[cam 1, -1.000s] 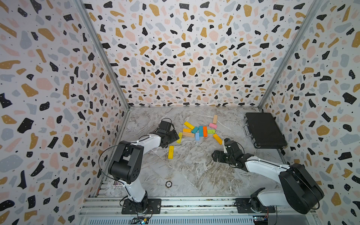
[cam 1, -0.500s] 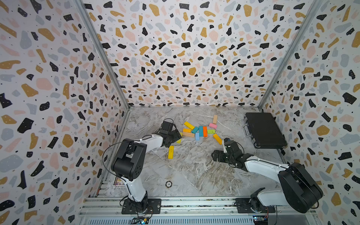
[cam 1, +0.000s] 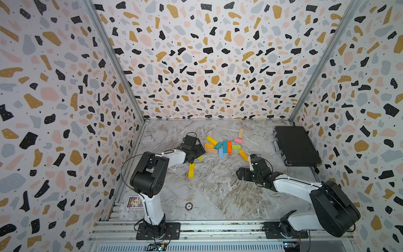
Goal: Assemble the letter h with building blocks
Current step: Pick up the building block from the center of the board.
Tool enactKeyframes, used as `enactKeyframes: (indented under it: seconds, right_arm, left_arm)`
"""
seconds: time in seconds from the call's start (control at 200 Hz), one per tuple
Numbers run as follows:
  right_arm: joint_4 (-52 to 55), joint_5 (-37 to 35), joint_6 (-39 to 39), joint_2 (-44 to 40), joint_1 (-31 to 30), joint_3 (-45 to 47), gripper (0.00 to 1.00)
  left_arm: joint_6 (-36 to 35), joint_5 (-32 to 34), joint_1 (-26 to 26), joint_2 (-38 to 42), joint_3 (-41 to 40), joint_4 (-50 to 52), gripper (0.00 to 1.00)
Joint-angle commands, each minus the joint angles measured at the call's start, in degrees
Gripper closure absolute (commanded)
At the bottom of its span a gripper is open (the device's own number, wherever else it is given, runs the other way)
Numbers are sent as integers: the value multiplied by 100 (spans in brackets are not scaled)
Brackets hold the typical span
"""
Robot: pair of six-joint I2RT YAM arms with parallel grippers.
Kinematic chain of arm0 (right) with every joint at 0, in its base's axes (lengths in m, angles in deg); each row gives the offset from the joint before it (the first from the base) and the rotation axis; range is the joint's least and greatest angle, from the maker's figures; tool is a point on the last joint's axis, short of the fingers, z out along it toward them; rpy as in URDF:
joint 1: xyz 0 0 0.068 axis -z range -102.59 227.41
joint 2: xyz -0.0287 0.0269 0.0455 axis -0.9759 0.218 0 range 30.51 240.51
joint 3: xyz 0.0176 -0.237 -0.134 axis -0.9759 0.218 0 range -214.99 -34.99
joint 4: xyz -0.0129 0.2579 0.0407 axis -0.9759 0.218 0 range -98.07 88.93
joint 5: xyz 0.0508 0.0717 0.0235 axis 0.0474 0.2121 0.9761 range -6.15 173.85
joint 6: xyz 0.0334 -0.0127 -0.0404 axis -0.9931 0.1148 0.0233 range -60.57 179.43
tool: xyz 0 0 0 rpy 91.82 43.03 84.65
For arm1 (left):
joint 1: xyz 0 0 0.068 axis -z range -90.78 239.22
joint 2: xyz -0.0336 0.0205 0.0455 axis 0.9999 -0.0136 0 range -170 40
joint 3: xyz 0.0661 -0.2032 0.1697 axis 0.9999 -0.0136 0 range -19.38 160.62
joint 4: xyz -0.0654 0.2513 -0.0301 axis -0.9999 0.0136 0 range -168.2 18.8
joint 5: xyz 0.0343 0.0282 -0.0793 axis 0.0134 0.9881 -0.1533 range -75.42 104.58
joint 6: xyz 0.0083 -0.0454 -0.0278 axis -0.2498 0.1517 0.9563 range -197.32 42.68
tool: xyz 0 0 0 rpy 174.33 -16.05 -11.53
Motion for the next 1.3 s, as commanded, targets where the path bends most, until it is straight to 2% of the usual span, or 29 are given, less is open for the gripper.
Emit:
enactKeyframes:
  seconds: [0.0, 0.225, 0.425, 0.671, 0.841, 0.996, 1.296]
  right_arm:
    - [254, 19, -34, 26, 24, 31, 1]
    - [210, 60, -51, 22, 27, 40, 1]
    - [197, 88, -52, 45, 27, 39, 1]
    - [192, 89, -52, 12, 35, 49, 1]
    - [183, 115, -60, 12, 35, 49, 1]
    - [168, 111, -47, 23, 35, 58, 1]
    - [152, 115, -59, 30, 53, 58, 1]
  left_arm:
    - [-129, 537, -212, -69, -155, 511, 15]
    - [-397, 473, -828, 111, -308, 584, 15]
    - [-974, 490, -793, -188, 141, 1047, 12]
    - [-1769, 1332, -441, -641, 734, 1898, 10]
    - [-1892, 1710, -408, -947, 1055, 2302, 10]
    - [-2006, 1788, -382, -1185, 1369, 2492, 10]
    - [-2136, 1818, -355, -1481, 1708, 2645, 18]
